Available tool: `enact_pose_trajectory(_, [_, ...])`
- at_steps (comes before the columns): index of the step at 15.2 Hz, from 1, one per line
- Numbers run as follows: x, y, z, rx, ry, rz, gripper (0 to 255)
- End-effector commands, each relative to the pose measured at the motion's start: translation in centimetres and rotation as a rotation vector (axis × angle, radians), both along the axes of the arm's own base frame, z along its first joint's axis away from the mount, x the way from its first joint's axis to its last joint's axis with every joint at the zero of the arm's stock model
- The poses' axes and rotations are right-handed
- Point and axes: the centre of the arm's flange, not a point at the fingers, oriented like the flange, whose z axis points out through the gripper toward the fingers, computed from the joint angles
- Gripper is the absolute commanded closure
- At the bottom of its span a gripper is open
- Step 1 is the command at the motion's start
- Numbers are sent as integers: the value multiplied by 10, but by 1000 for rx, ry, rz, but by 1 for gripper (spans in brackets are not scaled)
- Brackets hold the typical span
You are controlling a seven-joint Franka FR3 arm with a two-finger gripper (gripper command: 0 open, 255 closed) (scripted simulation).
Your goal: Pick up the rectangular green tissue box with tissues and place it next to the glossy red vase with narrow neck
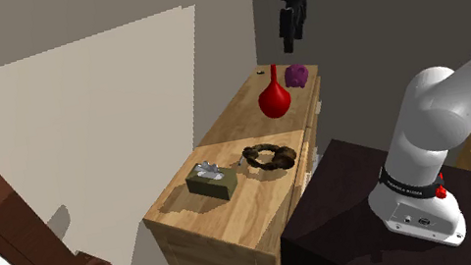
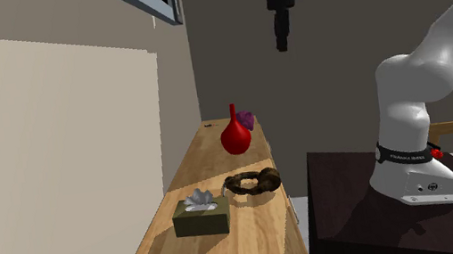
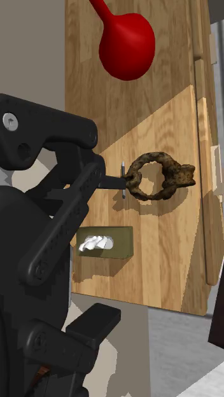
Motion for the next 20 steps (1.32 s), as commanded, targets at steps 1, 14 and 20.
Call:
enact_pose_trajectory(1, [0, 0, 0, 0, 0, 0, 0])
enact_pose_trajectory(14, [117, 93, -123, -148, 97, -51, 0])
enact_pose_trajectory(20, [169, 127, -187, -216, 141, -74, 0])
